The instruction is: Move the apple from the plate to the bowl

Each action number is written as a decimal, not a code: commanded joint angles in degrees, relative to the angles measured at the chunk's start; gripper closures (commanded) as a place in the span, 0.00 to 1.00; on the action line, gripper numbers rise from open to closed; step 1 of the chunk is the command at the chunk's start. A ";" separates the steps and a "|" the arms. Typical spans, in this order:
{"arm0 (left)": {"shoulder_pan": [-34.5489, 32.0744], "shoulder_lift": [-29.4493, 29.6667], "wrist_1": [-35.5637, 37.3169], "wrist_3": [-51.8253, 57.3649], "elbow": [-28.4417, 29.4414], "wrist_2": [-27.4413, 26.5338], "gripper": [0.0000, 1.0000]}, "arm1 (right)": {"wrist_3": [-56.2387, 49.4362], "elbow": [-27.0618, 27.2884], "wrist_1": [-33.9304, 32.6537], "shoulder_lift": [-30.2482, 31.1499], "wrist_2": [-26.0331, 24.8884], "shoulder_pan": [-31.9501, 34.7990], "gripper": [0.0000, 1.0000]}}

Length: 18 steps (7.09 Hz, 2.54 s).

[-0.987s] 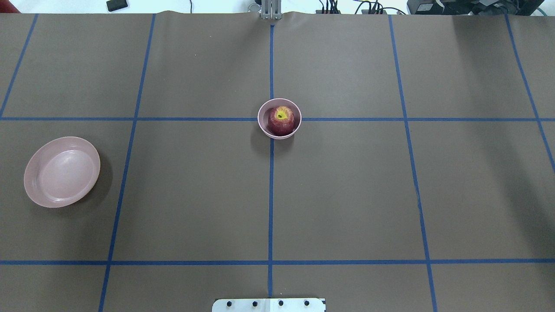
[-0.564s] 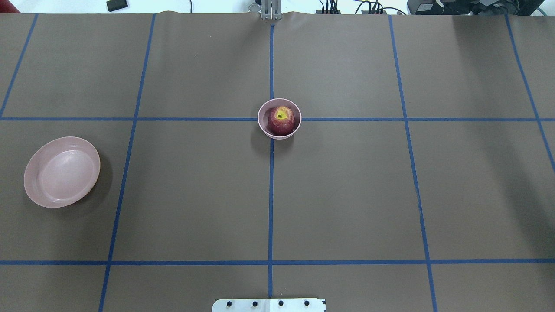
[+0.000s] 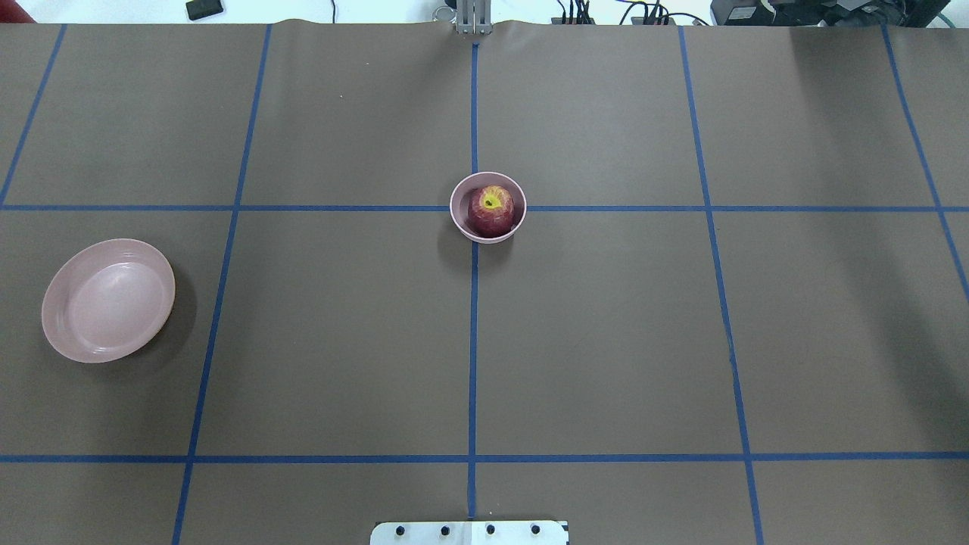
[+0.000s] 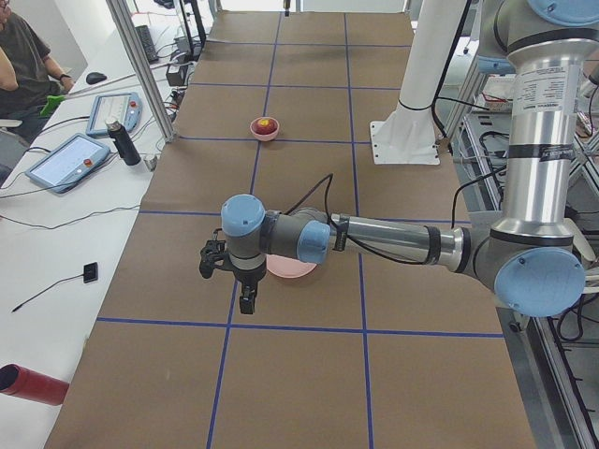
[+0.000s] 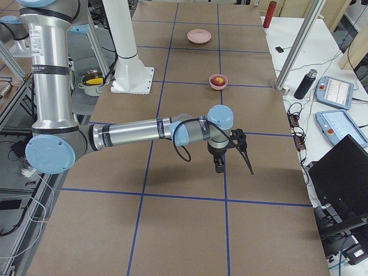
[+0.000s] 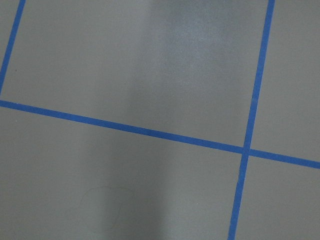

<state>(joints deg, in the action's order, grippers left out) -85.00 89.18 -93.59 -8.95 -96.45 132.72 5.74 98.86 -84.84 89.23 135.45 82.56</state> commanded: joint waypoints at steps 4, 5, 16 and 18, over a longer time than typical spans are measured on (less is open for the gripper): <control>0.01 -0.85 -0.10 -0.72 -0.94 2.98 0.02 | 0.50 0.72 -0.15 0.50 0.16 -0.03 0.00; 0.01 -0.85 -0.10 -0.63 -0.94 2.98 0.02 | 0.50 0.72 -0.15 0.50 0.16 -0.03 0.00; 0.09 -0.85 -0.45 -0.45 -1.20 2.98 0.02 | 0.50 0.72 0.02 0.24 0.16 -0.30 0.00; 0.09 -1.02 -0.45 -0.45 -1.29 3.07 0.02 | 0.59 0.80 -0.06 0.33 0.16 -0.30 0.00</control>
<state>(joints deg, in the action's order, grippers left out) -84.90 88.24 -94.04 -9.40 -97.68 135.72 6.26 99.64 -84.88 89.52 135.62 82.27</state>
